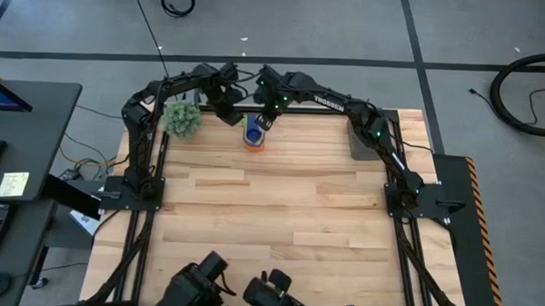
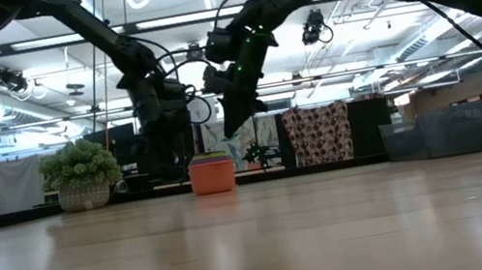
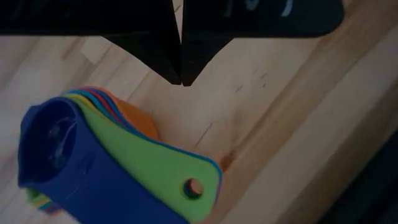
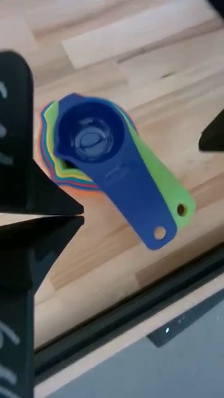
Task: Nest measuring cups in basket
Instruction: Stack the dark blue measuring cup on top of the green measuring cup
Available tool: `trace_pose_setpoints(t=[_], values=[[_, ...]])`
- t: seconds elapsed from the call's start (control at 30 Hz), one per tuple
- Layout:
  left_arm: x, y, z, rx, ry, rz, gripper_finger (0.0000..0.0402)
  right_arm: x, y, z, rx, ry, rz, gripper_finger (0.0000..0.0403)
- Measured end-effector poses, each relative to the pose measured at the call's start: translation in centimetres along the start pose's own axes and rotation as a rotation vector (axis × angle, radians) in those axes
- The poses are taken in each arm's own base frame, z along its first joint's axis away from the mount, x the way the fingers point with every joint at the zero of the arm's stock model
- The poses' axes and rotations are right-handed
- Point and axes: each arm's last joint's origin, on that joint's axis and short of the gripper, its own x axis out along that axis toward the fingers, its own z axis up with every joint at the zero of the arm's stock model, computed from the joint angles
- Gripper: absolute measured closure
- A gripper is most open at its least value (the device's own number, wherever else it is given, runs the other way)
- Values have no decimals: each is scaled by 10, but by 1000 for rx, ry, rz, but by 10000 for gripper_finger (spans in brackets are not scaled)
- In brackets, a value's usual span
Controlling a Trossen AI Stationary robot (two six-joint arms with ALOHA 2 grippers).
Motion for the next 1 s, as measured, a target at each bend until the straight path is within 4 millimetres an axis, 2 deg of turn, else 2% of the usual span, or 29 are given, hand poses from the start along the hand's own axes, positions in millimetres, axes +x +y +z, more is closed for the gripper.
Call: trace_pose_setpoints(t=[0.43,0.57,0.77,1.0], values=[[20,4,4,-146,31,45,395,-1,-14,4,70,-53,23,398],[23,-1,6,-152,23,38,395,6,-20,0,86,-43,29,397],[25,-5,11,-160,-20,30,395,28,-34,-10,163,-60,125,397],[25,-4,15,-164,-50,25,395,34,-39,-14,174,-64,141,397]])
